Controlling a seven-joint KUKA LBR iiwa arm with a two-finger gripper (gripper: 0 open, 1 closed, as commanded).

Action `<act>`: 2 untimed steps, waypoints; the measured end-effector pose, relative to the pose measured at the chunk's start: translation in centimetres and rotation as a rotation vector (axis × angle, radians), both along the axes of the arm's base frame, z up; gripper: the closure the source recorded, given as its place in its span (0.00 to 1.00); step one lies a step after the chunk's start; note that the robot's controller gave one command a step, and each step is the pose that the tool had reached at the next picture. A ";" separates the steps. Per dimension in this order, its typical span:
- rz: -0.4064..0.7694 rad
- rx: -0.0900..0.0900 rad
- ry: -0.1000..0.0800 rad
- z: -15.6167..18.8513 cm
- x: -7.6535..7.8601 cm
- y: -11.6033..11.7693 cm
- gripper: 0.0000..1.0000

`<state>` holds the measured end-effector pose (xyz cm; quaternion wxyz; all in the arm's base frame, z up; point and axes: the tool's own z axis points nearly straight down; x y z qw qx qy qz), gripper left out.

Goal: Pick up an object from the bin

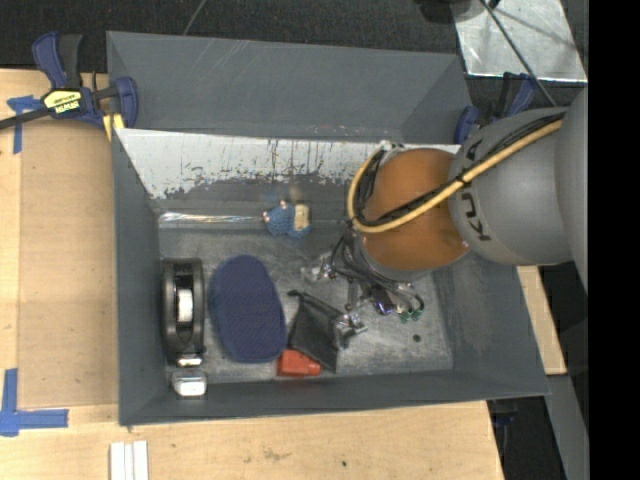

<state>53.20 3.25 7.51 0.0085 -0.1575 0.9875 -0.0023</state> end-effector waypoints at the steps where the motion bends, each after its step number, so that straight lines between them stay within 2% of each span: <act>1: 0.001 0.006 -0.013 0.3 0.4 0.3 1.00; 2: 0.040 0.002 0.005 16.4 0.9 1.3 1.00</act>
Offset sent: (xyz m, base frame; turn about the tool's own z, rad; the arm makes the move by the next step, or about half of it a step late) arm 0.0000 0.0000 0.0000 0.0000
